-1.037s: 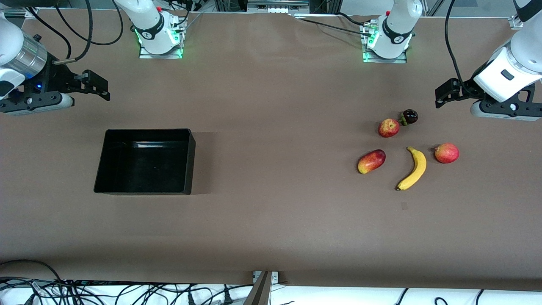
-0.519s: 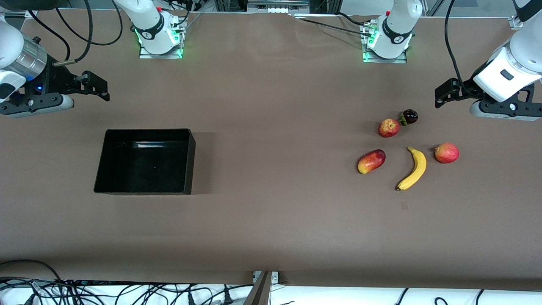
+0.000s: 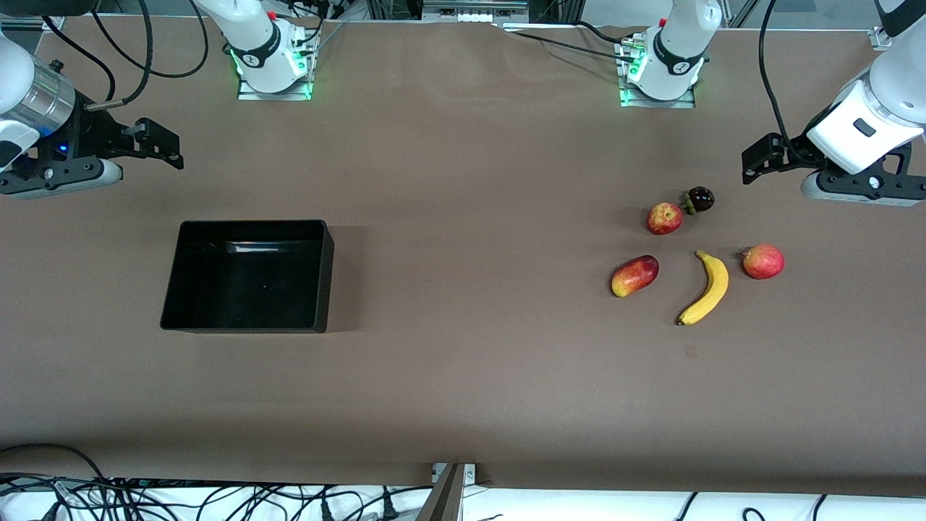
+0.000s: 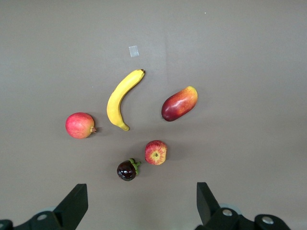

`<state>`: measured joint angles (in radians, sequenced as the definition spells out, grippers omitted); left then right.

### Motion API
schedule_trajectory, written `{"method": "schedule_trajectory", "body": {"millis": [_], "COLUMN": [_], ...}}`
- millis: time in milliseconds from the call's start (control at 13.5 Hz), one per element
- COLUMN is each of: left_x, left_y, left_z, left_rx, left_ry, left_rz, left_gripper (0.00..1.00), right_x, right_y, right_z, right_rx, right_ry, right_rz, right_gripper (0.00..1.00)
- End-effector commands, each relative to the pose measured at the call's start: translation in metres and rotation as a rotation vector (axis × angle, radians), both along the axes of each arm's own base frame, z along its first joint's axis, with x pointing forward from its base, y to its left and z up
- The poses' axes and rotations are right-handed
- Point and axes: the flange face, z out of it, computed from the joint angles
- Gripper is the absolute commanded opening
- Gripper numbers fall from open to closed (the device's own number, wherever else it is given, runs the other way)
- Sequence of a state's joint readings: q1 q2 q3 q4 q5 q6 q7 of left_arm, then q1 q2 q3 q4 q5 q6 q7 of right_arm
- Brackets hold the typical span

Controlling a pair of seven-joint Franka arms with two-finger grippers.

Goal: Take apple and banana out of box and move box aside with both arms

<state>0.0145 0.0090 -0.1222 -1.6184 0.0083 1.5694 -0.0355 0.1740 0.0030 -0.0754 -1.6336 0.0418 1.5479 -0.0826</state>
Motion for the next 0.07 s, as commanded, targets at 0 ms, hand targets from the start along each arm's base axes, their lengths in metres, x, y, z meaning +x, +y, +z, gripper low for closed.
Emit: {"method": "schedule_trajectory", "body": {"millis": [0], "left_x": [0.002], "left_y": [-0.0027], "left_z": [0.0063], "left_rx": [-0.014], "left_ry": [0.005], "left_rz": [-0.004], "left_gripper": [1.0], "right_x": [-0.0028], "right_y": [0.0008], "right_z": [0.0113], "right_rx": [-0.017], "right_ry": [-0.006], "right_rz": [0.02], "right_gripper": [1.0]}}
